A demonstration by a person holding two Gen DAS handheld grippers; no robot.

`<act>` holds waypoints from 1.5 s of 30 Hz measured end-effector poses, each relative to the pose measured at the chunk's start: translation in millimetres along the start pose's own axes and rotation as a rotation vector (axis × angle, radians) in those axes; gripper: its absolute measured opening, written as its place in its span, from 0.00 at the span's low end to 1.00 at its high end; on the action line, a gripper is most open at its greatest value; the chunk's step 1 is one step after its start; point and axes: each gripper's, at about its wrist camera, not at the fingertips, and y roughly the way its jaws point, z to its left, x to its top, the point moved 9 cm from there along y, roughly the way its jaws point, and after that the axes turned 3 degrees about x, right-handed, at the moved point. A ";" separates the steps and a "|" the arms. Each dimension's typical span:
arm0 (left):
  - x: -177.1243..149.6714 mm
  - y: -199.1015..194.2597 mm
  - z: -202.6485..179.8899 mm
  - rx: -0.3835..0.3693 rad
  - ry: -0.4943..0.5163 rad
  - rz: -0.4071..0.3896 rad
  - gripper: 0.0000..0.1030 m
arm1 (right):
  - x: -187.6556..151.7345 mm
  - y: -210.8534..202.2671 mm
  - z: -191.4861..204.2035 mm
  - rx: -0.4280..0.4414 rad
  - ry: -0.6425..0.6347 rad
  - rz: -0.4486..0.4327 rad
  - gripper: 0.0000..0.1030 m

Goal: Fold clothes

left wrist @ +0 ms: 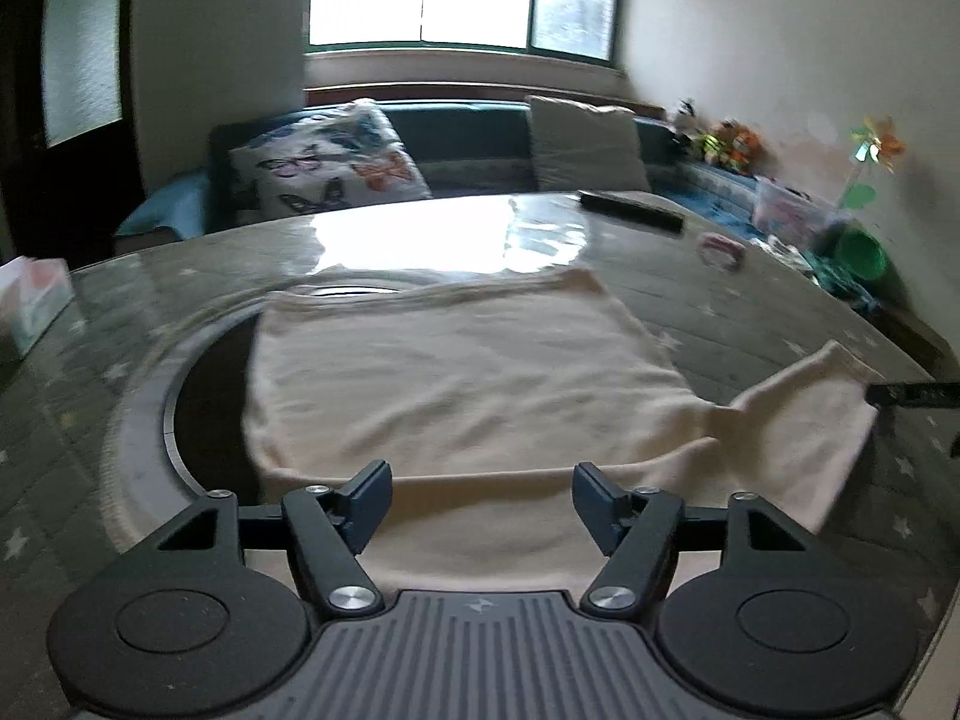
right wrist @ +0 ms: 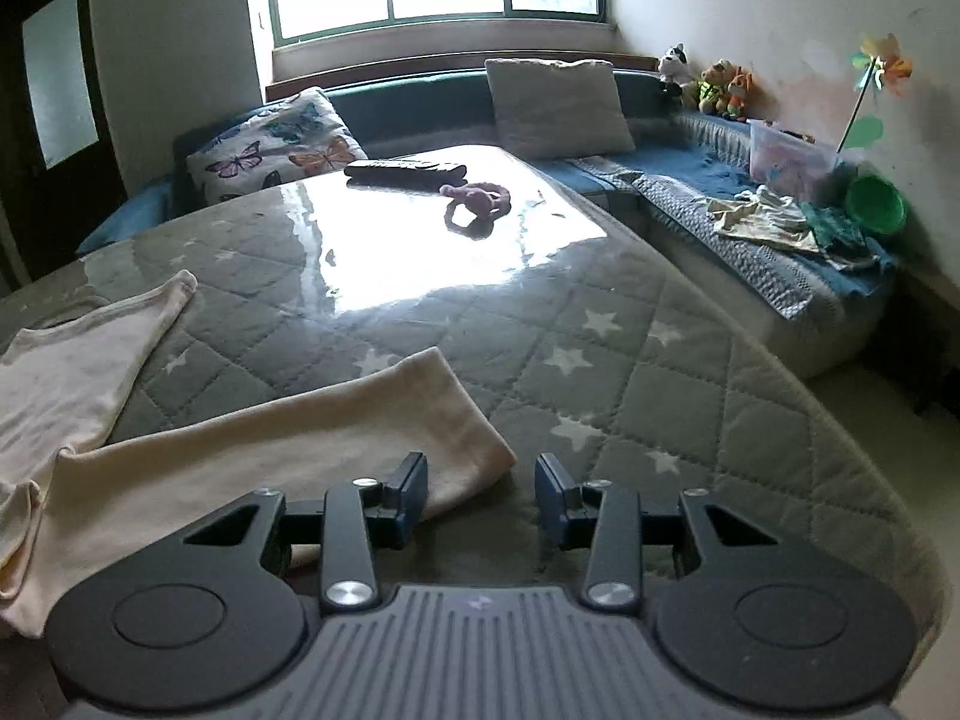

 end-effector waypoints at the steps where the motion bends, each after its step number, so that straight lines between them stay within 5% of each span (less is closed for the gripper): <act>1: 0.3 2.6 -5.8 -0.006 0.013 0.003 0.71 | -0.6 1.9 -0.9 0.004 0.007 0.001 0.38; 5: -1.1 11.4 -24.8 -0.028 0.053 0.022 0.74 | 2.6 6.4 2.8 0.011 0.010 -0.011 0.09; 15: -10.6 30.4 -66.3 -0.062 0.187 0.039 0.76 | 35.3 -33.9 15.4 0.103 0.019 -0.101 0.07; 21: -13.1 31.4 -61.3 -0.056 0.181 0.036 0.77 | 65.7 -73.2 59.0 0.219 -0.058 -0.168 0.07; 33: -9.9 -19.6 42.3 0.092 0.031 -0.076 0.87 | 90.2 -108.4 235.3 0.496 -0.353 -0.196 0.07; 45: -47.6 -53.3 145.6 0.261 -0.160 -0.073 0.92 | 16.7 -82.8 394.9 0.674 -0.625 -0.034 0.07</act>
